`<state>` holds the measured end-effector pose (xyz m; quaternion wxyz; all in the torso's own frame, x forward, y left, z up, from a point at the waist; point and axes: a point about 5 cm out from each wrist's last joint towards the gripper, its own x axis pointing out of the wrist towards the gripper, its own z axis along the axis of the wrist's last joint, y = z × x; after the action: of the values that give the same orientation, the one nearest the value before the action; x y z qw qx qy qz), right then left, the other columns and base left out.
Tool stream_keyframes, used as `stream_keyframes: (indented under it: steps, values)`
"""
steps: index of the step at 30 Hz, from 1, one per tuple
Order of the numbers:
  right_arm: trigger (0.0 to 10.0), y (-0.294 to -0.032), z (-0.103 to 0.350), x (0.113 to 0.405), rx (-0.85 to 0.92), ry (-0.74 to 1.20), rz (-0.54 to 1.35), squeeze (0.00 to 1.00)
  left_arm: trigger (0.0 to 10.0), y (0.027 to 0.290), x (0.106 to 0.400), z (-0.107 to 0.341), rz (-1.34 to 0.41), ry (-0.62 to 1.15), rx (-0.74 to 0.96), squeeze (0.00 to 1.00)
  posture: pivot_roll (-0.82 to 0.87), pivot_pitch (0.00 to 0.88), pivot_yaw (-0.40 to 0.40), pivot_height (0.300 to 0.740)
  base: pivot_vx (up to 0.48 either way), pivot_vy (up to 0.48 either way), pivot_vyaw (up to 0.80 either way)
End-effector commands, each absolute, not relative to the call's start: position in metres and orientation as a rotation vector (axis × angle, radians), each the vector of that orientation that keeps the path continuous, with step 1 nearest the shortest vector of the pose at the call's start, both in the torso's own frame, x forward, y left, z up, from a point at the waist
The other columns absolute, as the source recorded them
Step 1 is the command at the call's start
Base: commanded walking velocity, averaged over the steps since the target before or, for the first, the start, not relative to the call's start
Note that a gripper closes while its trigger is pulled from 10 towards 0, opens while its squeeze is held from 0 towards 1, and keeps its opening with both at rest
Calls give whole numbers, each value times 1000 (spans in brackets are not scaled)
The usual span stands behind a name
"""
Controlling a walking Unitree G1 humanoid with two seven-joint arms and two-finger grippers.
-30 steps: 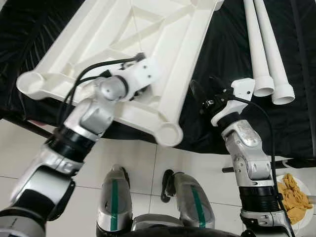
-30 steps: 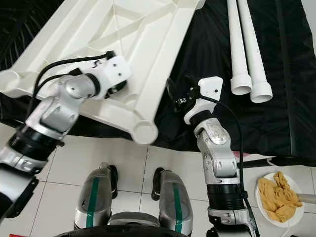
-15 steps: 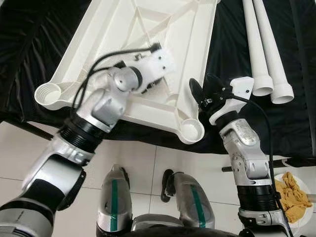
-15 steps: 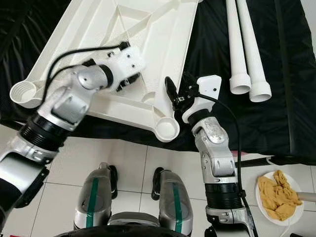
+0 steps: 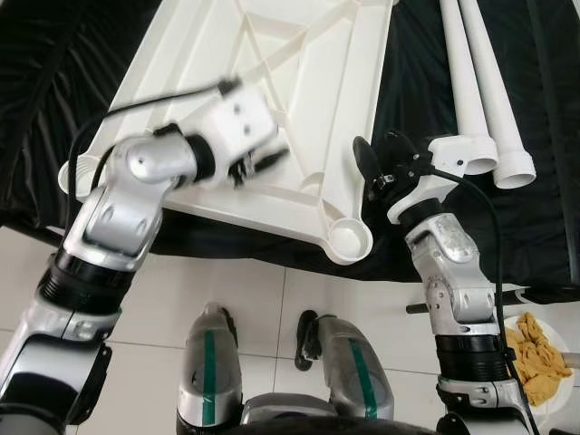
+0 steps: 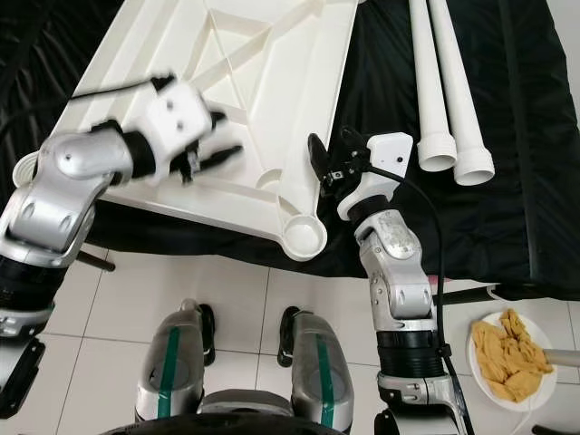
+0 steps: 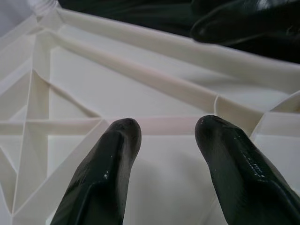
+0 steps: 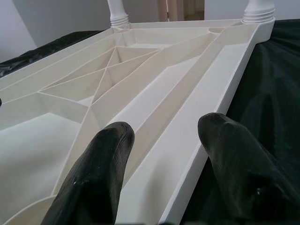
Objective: Building children table
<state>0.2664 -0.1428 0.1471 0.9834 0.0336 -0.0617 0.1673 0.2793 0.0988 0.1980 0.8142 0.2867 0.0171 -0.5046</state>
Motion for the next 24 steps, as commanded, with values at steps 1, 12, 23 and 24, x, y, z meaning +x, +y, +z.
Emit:
stream_keyframes:
  steps: [1,12,23,24]
  values:
    - [10000,-143,144,267,74,-116,347,0,10000,95,270,194,-1164,45,616,0,79,110,-46,740,0,0,0]
    - [10000,-143,141,265,43,-106,383,0,10000,81,253,168,-1341,95,707,0,63,96,-38,740,0,0,0]
    - [10000,-141,143,262,50,-117,381,0,10000,73,265,157,-1267,92,791,0,42,81,-30,740,0,0,0]
    - [10000,-141,143,262,50,-117,381,0,10000,73,265,157,-1267,92,791,0,42,81,-30,740,0,0,0]
